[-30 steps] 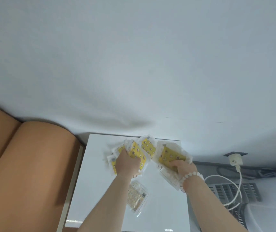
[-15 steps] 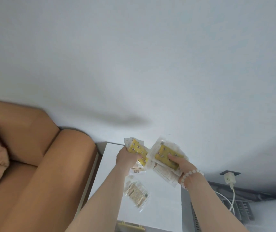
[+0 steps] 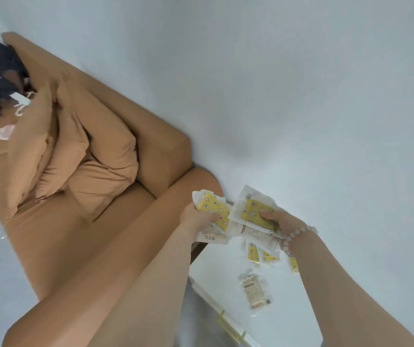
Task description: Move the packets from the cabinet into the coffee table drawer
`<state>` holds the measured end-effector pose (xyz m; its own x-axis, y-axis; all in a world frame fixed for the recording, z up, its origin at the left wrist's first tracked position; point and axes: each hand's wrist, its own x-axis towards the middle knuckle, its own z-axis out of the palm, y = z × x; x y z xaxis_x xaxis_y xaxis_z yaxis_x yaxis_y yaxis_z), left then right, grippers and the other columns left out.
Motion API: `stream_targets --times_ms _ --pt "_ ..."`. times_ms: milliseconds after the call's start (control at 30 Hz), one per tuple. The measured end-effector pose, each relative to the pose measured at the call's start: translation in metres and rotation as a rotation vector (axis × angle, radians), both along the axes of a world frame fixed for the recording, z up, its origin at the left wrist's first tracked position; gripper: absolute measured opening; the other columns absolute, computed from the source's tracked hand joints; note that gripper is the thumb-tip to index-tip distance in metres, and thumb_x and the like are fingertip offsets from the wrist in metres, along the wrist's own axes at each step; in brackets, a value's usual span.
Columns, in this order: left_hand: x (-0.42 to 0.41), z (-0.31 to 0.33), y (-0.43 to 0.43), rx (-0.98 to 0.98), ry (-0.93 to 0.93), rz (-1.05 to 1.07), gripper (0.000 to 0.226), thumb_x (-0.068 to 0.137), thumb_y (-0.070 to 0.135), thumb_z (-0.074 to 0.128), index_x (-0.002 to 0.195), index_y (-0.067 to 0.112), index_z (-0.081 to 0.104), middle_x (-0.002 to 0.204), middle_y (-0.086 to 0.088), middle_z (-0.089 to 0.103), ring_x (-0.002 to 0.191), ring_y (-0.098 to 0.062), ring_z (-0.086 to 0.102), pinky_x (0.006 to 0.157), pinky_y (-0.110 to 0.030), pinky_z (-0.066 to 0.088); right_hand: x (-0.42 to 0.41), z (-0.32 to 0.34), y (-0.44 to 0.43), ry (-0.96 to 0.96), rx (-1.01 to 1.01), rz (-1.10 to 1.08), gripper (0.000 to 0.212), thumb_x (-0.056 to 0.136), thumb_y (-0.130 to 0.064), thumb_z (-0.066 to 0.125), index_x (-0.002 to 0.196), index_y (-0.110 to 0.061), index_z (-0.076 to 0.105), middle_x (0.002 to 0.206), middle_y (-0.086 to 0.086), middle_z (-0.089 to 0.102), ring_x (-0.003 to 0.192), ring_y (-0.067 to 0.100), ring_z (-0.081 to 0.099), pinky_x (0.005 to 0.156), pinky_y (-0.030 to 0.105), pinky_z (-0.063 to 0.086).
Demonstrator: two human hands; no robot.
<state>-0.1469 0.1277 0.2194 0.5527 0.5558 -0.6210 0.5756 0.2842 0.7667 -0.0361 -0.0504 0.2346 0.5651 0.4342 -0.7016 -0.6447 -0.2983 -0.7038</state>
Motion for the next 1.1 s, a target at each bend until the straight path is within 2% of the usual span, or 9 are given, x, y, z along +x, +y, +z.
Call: stream_targets --times_ms 133,300,367,500,633,767,867,1000,1100 --pt "-0.038 0.008 0.033 0.01 0.014 0.137 0.033 0.071 0.006 0.079 0.097 0.015 0.062 0.104 -0.006 0.069 0.095 -0.025 0.068 0.089 -0.044 0.054 -0.013 0.007 0.034 -0.046 -0.055 0.136 0.026 0.088 -0.015 0.063 0.109 0.001 0.065 0.095 0.011 0.068 0.086 0.027 0.061 0.099 0.042 0.043" --pt "-0.081 0.016 0.063 0.022 0.025 0.27 0.036 0.068 0.009 0.082 0.097 0.016 0.061 0.105 -0.006 0.069 0.096 -0.026 0.067 0.09 -0.045 0.054 -0.041 0.015 0.086 -0.095 -0.113 0.314 0.034 0.082 -0.033 0.07 0.102 -0.005 0.069 0.107 0.012 0.066 0.094 0.03 0.061 0.089 0.04 0.049" --pt "-0.102 0.018 0.074 0.027 0.015 0.32 0.031 0.069 0.008 0.081 0.09 0.017 0.06 0.104 -0.006 0.069 0.097 -0.026 0.067 0.09 -0.045 0.053 -0.059 0.021 0.105 -0.107 -0.119 0.37 0.031 0.087 -0.03 0.066 0.104 -0.004 0.067 0.104 0.013 0.066 0.089 0.029 0.061 0.09 0.038 0.048" --pt "-0.162 0.021 0.097 0.015 -0.015 0.432 0.035 0.068 0.008 0.082 0.097 0.014 0.063 0.104 -0.007 0.07 0.094 -0.027 0.068 0.088 -0.046 0.054 -0.103 0.028 0.139 -0.117 -0.151 0.493 0.04 0.084 -0.035 0.068 0.113 -0.008 0.064 0.115 0.012 0.066 0.11 0.033 0.061 0.102 0.045 0.044" --pt "-0.234 0.019 0.111 0.028 -0.023 0.539 0.035 0.068 0.009 0.081 0.097 0.015 0.063 0.104 -0.007 0.069 0.093 -0.026 0.068 0.087 -0.045 0.055 -0.158 0.033 0.172 -0.103 -0.135 0.582 0.028 0.092 -0.023 0.06 0.107 0.0 0.064 0.083 0.008 0.07 0.068 0.02 0.067 0.066 0.027 0.055" --pt "-0.309 0.027 0.127 0.076 -0.086 0.65 0.027 0.07 0.01 0.079 0.088 0.019 0.061 0.103 -0.006 0.069 0.094 -0.025 0.068 0.088 -0.045 0.054 -0.229 0.041 0.208 -0.112 -0.141 0.692 0.036 0.089 -0.024 0.064 0.118 -0.003 0.062 0.11 0.015 0.067 0.081 0.024 0.064 0.089 0.037 0.052" --pt "-0.376 0.037 0.137 0.08 -0.134 0.754 0.041 0.063 0.014 0.082 0.1 0.013 0.064 0.104 -0.009 0.07 0.093 -0.025 0.069 0.084 -0.046 0.056 -0.292 0.052 0.237 -0.13 -0.131 0.796 0.026 0.091 -0.02 0.06 0.108 -0.001 0.063 0.092 0.008 0.066 0.073 0.018 0.06 0.068 0.024 0.053" --pt "-0.47 0.05 0.154 0.115 -0.131 0.876 0.049 0.062 0.014 0.083 0.106 0.007 0.064 0.105 -0.011 0.07 0.093 -0.028 0.069 0.085 -0.047 0.056 -0.371 0.063 0.278 -0.191 -0.09 0.883 0.019 0.092 -0.022 0.058 0.097 -0.004 0.063 0.084 0.004 0.059 0.067 0.014 0.053 0.055 0.021 0.045" --pt "-0.537 0.06 0.162 0.167 -0.13 1.012 0.042 0.069 0.008 0.08 0.107 0.005 0.062 0.104 -0.012 0.07 0.093 -0.029 0.069 0.085 -0.046 0.056 -0.436 0.066 0.31 -0.236 -0.097 0.994 0.03 0.092 -0.025 0.058 0.111 -0.001 0.058 0.1 0.01 0.057 0.079 0.021 0.053 0.072 0.027 0.043"
